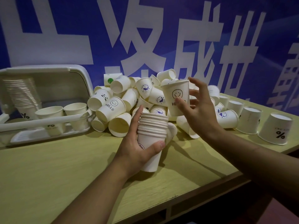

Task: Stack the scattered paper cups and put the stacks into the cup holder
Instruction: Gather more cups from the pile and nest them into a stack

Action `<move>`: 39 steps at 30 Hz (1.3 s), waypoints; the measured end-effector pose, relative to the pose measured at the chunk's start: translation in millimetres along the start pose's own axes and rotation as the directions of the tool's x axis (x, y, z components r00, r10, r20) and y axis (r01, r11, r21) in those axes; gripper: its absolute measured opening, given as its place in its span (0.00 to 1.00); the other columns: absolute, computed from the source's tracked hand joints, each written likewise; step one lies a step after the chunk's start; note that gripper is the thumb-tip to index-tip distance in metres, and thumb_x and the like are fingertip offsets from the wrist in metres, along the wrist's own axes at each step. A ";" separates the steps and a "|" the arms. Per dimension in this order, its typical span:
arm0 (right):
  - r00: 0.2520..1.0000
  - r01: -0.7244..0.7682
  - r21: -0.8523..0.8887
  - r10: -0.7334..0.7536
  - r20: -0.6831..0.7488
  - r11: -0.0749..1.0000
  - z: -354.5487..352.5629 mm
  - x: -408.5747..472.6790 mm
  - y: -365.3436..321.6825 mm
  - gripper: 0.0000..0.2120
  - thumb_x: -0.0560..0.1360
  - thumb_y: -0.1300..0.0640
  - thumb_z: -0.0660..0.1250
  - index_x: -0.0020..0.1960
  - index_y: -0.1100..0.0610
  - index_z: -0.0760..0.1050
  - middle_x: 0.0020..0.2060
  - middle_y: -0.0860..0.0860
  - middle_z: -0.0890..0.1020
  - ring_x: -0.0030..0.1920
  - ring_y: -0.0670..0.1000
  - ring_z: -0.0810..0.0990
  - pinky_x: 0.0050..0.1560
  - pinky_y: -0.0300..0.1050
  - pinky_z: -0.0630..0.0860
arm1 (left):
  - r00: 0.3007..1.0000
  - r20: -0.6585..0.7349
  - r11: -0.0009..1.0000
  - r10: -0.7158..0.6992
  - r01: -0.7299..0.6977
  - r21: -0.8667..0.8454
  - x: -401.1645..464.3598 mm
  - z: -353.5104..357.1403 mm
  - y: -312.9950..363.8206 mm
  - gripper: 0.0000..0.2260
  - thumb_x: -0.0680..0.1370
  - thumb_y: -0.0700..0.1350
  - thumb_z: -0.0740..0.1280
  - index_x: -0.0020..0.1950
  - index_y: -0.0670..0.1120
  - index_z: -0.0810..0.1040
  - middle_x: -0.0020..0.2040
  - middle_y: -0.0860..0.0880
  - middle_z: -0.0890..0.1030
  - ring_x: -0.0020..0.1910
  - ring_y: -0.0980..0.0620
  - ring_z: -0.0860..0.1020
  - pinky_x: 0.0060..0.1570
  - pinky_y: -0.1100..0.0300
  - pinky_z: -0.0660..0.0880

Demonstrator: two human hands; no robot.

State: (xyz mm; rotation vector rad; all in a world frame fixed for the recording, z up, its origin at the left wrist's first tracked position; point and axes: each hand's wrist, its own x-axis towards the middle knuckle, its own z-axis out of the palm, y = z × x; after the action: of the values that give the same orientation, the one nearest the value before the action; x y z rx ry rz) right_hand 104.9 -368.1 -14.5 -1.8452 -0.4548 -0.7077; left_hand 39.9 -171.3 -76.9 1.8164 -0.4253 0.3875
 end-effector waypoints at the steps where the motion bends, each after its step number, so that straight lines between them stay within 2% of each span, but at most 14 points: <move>1: 1.000 -0.003 0.031 0.003 0.011 1.000 1.6 -1.0 -3.8 0.31 0.75 0.50 0.71 0.73 0.44 0.60 0.61 0.47 0.73 0.49 0.41 0.78 0.36 0.29 0.77 | 1.000 0.005 1.000 0.000 0.000 0.002 -0.3 -0.1 0.2 0.47 0.62 0.63 0.76 0.73 0.78 0.52 0.71 0.64 0.70 0.61 0.64 0.77 0.60 0.54 0.79; 6: 0.993 -0.075 0.173 0.058 0.101 0.982 10.1 -11.7 -16.3 0.28 0.77 0.49 0.69 0.72 0.44 0.60 0.53 0.41 0.74 0.48 0.40 0.80 0.38 0.32 0.78 | 1.000 0.027 1.000 0.008 -0.009 0.020 -1.6 0.3 2.0 0.47 0.62 0.63 0.75 0.73 0.78 0.51 0.70 0.70 0.67 0.63 0.69 0.73 0.57 0.63 0.75; 10: 0.988 -0.100 0.175 0.077 0.135 0.980 12.7 -17.0 -23.3 0.29 0.76 0.47 0.69 0.73 0.42 0.59 0.53 0.38 0.72 0.50 0.40 0.79 0.41 0.35 0.79 | 0.999 0.033 0.999 0.010 -0.011 0.032 -2.0 0.5 2.5 0.48 0.62 0.63 0.76 0.73 0.78 0.50 0.73 0.65 0.65 0.67 0.62 0.72 0.63 0.51 0.76; 12: 0.982 -0.109 0.175 0.079 0.170 0.978 12.4 -17.9 -26.2 0.29 0.76 0.46 0.69 0.73 0.42 0.59 0.56 0.40 0.73 0.51 0.41 0.79 0.45 0.39 0.80 | 0.999 0.038 0.999 0.006 -0.007 0.045 -2.5 1.0 2.9 0.48 0.62 0.63 0.76 0.73 0.79 0.49 0.74 0.63 0.66 0.66 0.60 0.73 0.62 0.49 0.77; 14: 0.969 -0.108 0.187 0.061 0.239 0.976 12.9 -22.1 -26.5 0.27 0.76 0.46 0.68 0.71 0.43 0.62 0.59 0.43 0.76 0.53 0.43 0.81 0.49 0.43 0.82 | 1.000 0.031 0.999 0.002 -0.003 0.037 -3.0 1.3 3.4 0.49 0.61 0.63 0.76 0.72 0.80 0.47 0.73 0.62 0.68 0.63 0.62 0.76 0.59 0.56 0.79; 17: 0.954 -0.072 0.119 0.034 0.297 0.990 14.1 -33.0 -24.7 0.17 0.78 0.47 0.66 0.66 0.46 0.70 0.57 0.40 0.79 0.53 0.39 0.80 0.51 0.38 0.79 | 0.999 -0.037 0.999 0.024 -0.023 0.032 -1.4 0.3 4.4 0.52 0.61 0.64 0.75 0.70 0.81 0.41 0.74 0.60 0.66 0.63 0.63 0.76 0.55 0.64 0.78; 21: 0.949 -0.026 0.016 0.020 0.314 1.000 12.2 -41.8 -18.6 0.14 0.79 0.48 0.65 0.64 0.45 0.76 0.58 0.38 0.79 0.54 0.39 0.78 0.51 0.39 0.77 | 0.990 -0.122 0.997 0.066 -0.061 0.042 -1.0 -2.5 1.2 0.52 0.61 0.64 0.75 0.73 0.77 0.42 0.71 0.65 0.63 0.70 0.57 0.71 0.63 0.54 0.76; 25: 0.971 0.068 -0.069 -0.050 0.232 0.995 0.6 -47.5 -10.0 0.14 0.77 0.51 0.68 0.61 0.39 0.75 0.58 0.39 0.76 0.56 0.42 0.76 0.55 0.45 0.77 | 0.991 -0.117 0.998 0.059 -0.055 0.041 -1.0 -1.4 2.5 0.48 0.60 0.64 0.75 0.71 0.77 0.49 0.69 0.61 0.70 0.62 0.64 0.75 0.54 0.68 0.77; 28: 0.993 0.116 -0.197 -0.120 -0.006 0.973 -16.2 -49.0 3.5 0.18 0.74 0.55 0.71 0.60 0.39 0.73 0.58 0.39 0.72 0.61 0.43 0.70 0.65 0.50 0.70 | 0.991 -0.126 0.999 0.049 -0.048 0.009 -0.5 -1.6 1.9 0.47 0.59 0.64 0.76 0.70 0.78 0.52 0.68 0.62 0.72 0.61 0.63 0.77 0.56 0.64 0.76; 30: 0.983 -0.017 -0.258 -0.031 -0.179 0.966 -30.6 -44.2 20.2 0.22 0.73 0.55 0.72 0.62 0.39 0.70 0.59 0.40 0.68 0.64 0.46 0.67 0.68 0.57 0.67 | 0.994 -0.104 0.999 0.036 -0.036 0.004 -0.7 -0.9 0.6 0.47 0.59 0.63 0.77 0.71 0.77 0.53 0.68 0.60 0.74 0.61 0.61 0.78 0.59 0.59 0.76; 32: 0.954 -0.238 -0.272 0.172 -0.246 0.933 -42.8 -39.8 37.6 0.28 0.72 0.54 0.74 0.66 0.39 0.66 0.64 0.43 0.65 0.68 0.52 0.64 0.70 0.62 0.65 | 0.997 -0.072 1.000 0.024 -0.023 0.013 -1.8 0.3 1.3 0.47 0.59 0.63 0.76 0.71 0.78 0.53 0.66 0.62 0.75 0.60 0.64 0.78 0.56 0.64 0.75; 34: 0.928 -0.356 -0.298 0.297 -0.226 0.886 -51.5 -38.9 54.4 0.35 0.70 0.53 0.77 0.70 0.40 0.62 0.70 0.50 0.64 0.72 0.55 0.62 0.71 0.64 0.65 | 0.999 -0.043 1.000 0.020 -0.020 0.014 -1.9 1.6 2.4 0.47 0.59 0.63 0.76 0.71 0.78 0.52 0.63 0.69 0.75 0.58 0.67 0.77 0.53 0.70 0.74; 36: 0.915 -0.401 -0.266 0.365 -0.173 0.877 -55.5 -38.6 65.7 0.39 0.69 0.54 0.78 0.72 0.42 0.59 0.71 0.53 0.66 0.71 0.56 0.65 0.69 0.64 0.68 | 0.999 -0.028 1.000 0.022 -0.022 0.013 -1.7 2.5 2.6 0.48 0.59 0.63 0.76 0.72 0.78 0.52 0.61 0.73 0.74 0.58 0.68 0.77 0.51 0.72 0.75; 39: 0.900 -0.436 -0.211 0.425 -0.100 0.875 -54.4 -36.0 72.2 0.40 0.68 0.54 0.79 0.70 0.42 0.58 0.65 0.53 0.72 0.63 0.56 0.74 0.61 0.63 0.75 | 0.999 -0.030 1.000 0.019 -0.019 0.004 -2.1 2.5 3.1 0.49 0.59 0.63 0.76 0.73 0.77 0.52 0.65 0.67 0.73 0.59 0.66 0.77 0.55 0.64 0.75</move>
State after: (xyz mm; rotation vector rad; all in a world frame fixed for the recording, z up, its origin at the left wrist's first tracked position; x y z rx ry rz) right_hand 107.7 -444.7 -74.6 -2.0443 0.0847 -0.5105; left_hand 36.7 -174.4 -75.9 1.8087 -0.4211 0.4282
